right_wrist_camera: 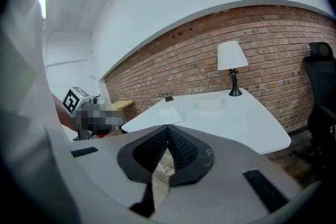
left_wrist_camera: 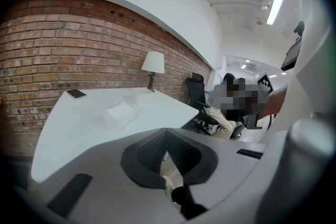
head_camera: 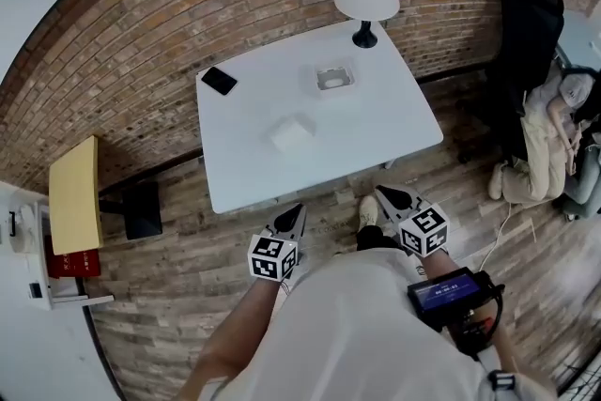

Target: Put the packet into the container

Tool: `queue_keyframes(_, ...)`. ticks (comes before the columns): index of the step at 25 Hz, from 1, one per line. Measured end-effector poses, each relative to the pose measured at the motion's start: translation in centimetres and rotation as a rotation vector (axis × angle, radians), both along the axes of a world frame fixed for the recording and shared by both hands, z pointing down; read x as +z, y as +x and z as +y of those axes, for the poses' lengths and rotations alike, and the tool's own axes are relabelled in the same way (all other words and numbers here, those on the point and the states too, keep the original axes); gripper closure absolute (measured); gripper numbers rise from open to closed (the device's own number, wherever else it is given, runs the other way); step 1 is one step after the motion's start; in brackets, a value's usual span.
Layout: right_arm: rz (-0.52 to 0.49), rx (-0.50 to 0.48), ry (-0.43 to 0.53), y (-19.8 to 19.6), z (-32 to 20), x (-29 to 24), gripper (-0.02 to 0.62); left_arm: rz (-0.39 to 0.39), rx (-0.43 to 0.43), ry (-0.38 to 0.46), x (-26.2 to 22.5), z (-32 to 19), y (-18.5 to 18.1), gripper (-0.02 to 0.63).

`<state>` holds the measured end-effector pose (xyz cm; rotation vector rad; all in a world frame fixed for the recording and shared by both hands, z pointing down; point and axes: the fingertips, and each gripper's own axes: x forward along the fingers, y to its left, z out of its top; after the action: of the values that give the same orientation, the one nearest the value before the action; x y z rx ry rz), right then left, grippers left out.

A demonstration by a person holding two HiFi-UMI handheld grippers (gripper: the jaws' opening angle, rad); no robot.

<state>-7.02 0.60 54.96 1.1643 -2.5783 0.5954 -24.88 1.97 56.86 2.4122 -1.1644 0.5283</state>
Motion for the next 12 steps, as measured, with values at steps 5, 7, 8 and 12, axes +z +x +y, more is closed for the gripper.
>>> queue_keyframes(5,-0.005,-0.003,-0.01,0.5,-4.0,0.3,0.588,-0.031,0.007,0.008,-0.2,-3.7,0.6,0.597)
queue_keyframes(7,-0.008,-0.014,-0.01,0.5,-5.5,0.3,0.588,-0.044,0.011,0.007,-0.1,-5.1,0.8,0.597)
queue_keyframes(8,-0.011,-0.019,-0.011,0.5,-6.2,0.4,0.588,-0.05,0.013,0.005,0.0,-5.8,0.9,0.597)
queue_keyframes(12,-0.012,-0.039,-0.028,0.6,-8.5,0.9,0.588,-0.081,0.033,-0.014,0.6,-8.1,1.4,0.597)
